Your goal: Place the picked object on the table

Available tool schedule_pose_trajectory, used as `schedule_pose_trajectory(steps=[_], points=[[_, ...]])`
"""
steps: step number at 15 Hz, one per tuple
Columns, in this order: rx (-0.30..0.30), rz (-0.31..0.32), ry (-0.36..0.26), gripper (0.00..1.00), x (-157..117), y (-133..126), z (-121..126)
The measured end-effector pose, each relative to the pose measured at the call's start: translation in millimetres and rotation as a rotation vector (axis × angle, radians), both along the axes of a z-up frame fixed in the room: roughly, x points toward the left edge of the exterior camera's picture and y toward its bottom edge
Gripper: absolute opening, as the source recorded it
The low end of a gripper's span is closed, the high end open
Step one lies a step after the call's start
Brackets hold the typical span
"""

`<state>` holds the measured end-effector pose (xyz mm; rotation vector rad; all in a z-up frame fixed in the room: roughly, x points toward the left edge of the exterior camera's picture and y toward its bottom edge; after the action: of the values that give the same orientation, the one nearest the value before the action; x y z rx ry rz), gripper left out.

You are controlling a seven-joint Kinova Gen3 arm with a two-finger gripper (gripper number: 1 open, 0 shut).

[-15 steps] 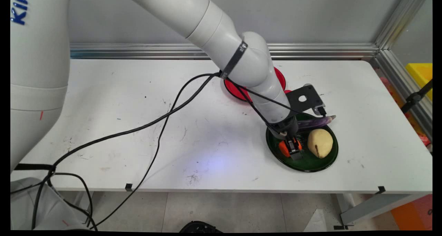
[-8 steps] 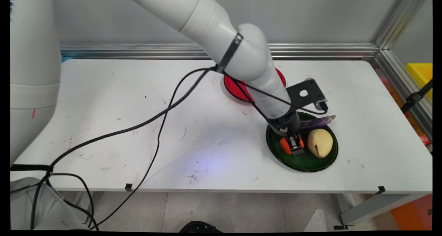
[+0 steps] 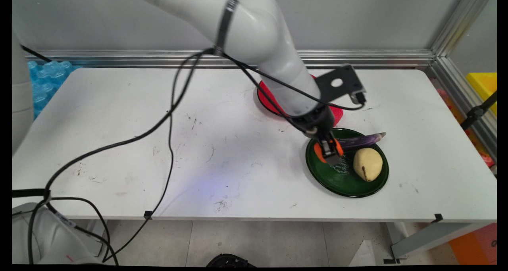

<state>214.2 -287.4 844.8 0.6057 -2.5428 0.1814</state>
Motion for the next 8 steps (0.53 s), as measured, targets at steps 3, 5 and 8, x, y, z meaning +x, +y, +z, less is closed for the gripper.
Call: schedule_pose_trajectory(steps=[3, 5, 8], points=[[-0.005, -0.037, -0.018, 0.00, 30.5, 14.2, 14.5], [-0.005, -0.072, -0.036, 0.00, 52.6, 24.3, 20.1], [-0.006, -0.133, -0.059, 0.00, 78.7, 37.0, 21.0]])
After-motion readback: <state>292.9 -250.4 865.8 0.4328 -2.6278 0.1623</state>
